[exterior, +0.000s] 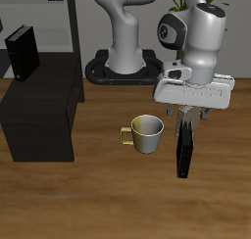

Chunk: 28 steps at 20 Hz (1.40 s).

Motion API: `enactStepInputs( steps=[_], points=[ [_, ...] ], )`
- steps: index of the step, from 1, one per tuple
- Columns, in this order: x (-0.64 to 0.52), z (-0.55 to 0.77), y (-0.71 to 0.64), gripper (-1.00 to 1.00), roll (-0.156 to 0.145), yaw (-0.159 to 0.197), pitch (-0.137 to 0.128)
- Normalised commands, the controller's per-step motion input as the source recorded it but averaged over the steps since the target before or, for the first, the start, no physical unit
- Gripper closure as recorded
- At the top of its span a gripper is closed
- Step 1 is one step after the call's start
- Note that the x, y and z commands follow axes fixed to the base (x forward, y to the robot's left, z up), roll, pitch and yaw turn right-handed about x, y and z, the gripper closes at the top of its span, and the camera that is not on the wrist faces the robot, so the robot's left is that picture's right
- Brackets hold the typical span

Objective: Place the right black book upright on top of the shelf and place the left black book upright on top of the shelf

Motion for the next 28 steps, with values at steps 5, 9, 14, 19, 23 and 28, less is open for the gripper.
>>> enactStepInputs(
  steps=[5, 9, 14, 19, 23, 28],
  points=[
    [0.23, -0.35, 0.07, -1.0, 0.0, -0.002, 0.04],
    [0.03, -0.28, 0.02, -1.0, 0.023, 0.004, 0.025],
    [0.01, -0.29, 0.06, -1.0, 0.032, 0.015, 0.037],
    [0.0, -0.29, -0.01, -1.0, 0.007, 0.002, 0.04],
    [0.07, -0.28, -0.11, -1.0, -0.015, 0.012, 0.048],
    [-0.02, -0.3, 0.11, 1.0, 0.04, 0.036, 0.033]
  ],
)
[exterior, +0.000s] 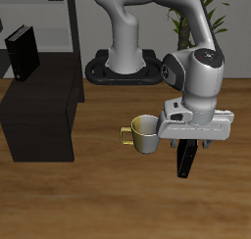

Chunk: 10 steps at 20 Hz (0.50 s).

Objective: Place the right black book upright on top of the shelf and place the left black book upright on top of the shelf

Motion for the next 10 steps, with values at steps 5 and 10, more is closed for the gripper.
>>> enactStepInputs(
  steps=[5, 10],
  points=[
    [-0.03, 0.03, -0.04, 1.0, 0.018, -0.017, 0.016],
    [-0.11, 0.49, -0.04, 1.0, 0.026, -0.021, -0.034]
  ],
)
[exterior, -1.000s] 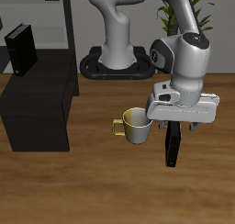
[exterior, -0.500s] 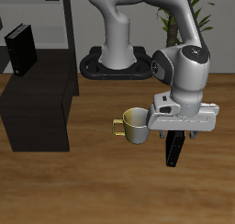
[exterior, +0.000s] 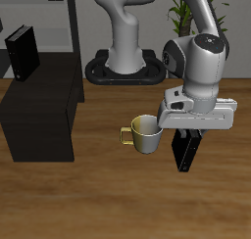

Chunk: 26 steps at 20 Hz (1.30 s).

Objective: Place the right black book upright on top of the shelf and place the left black book upright on top of the shelf

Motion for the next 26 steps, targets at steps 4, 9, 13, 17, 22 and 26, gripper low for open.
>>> enactStepInputs(
  steps=[4, 9, 13, 17, 22, 26],
  points=[
    [-0.17, 1.01, -0.21, 1.0, 0.012, -0.05, -0.071],
    [-0.21, 1.13, -0.44, 1.0, 0.002, -0.099, -0.021],
    [-0.21, 0.87, -0.65, 1.0, 0.052, -0.068, 0.039],
    [-0.14, 0.67, -0.81, 1.0, -0.025, -0.084, 0.015],
    [-0.1, 0.55, -0.85, 1.0, 0.063, -0.06, 0.066],
    [-0.02, 0.44, -0.76, 1.0, -0.035, -0.007, -0.003]
  ],
)
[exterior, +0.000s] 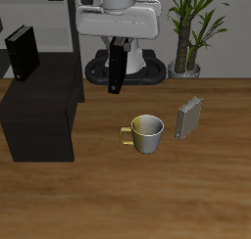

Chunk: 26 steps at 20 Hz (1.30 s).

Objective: Place the right black book upright on top of the shelf and place the left black book upright on top of the shelf

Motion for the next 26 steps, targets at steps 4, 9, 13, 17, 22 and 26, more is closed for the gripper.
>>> enactStepInputs(
  steps=[4, 9, 13, 17, 22, 26],
  points=[
    [0.04, 0.46, -0.95, 1.0, -0.081, -0.109, 0.016],
    [0.08, 0.22, -0.54, 1.0, -0.034, 0.006, 0.022],
    [-0.01, 0.07, -0.37, 1.0, 0.03, -0.023, 0.027],
    [0.02, 0.05, -0.26, 1.0, 0.026, -0.03, 0.012],
    [0.08, 0.0, -0.48, 1.0, -0.008, -0.085, 0.004],
    [0.07, -0.08, -0.28, 1.0, 0.011, -0.043, 0.003]
  ],
)
